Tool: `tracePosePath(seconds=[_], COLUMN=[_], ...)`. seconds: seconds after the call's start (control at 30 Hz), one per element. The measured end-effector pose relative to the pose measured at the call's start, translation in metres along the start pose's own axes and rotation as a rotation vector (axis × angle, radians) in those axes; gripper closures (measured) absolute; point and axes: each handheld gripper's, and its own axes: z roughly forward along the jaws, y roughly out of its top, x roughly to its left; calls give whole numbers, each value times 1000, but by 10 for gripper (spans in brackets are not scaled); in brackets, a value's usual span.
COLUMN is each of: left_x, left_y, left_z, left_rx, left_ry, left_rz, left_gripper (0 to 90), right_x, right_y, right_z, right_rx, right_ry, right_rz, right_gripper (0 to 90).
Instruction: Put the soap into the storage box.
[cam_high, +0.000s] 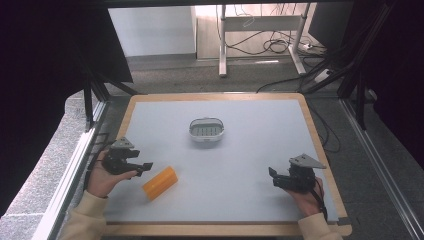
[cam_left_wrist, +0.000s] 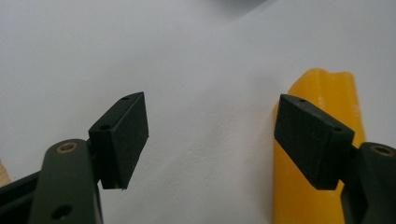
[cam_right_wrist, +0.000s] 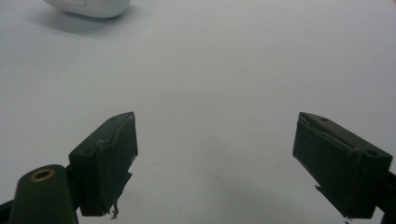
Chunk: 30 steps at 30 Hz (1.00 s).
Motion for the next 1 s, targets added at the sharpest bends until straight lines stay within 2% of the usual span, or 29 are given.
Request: tracePosePath(seconds=[0.23, 0.43, 0.6, 1.0], left_x=[-7, -16, -23, -36], left_y=[6, 10, 11, 13], left_z=[-11, -16, -12, -3], left_rx=[-13, 9, 53, 107], left_ry=[-7, -26, -54, -78], left_rz=[7, 17, 22, 55], left_gripper=[273, 278, 288, 292], right_x=[1, 1, 2, 3], right_y=[0, 0, 0, -1], right_z=[-1, -1, -2, -1], right_rx=[-3, -4, -5, 0], right_ry=[-4, -4, -5, -9], right_rz=[-9, -12, -16, -20], right_gripper=[148, 148, 148, 148])
